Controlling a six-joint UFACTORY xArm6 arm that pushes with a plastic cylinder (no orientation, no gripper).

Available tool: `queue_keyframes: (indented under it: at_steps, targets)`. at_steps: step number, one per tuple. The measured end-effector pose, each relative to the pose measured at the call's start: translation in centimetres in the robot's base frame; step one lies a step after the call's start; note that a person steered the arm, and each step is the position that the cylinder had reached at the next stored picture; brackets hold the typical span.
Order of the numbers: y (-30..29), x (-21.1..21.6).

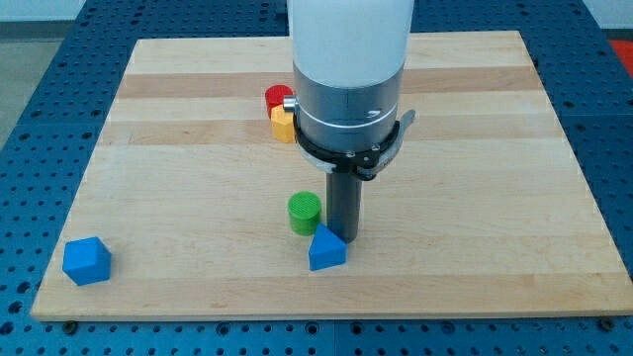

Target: Slide the blue triangle into the right side of the blue cube

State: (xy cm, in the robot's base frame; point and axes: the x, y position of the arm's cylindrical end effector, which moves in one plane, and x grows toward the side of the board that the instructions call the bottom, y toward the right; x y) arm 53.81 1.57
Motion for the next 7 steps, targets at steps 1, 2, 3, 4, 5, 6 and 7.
queue_keyframes:
  at_steps: [1,2,3,4,5,6,7]
  targets:
    - [3.9,-0.8]
    - [7.4,0.7]
    - [6.2,2.6]
    - [1.3,2.6]
    - [-5.2,2.6]
    - [-12.1,2.6]
    - [-13.7,2.5]
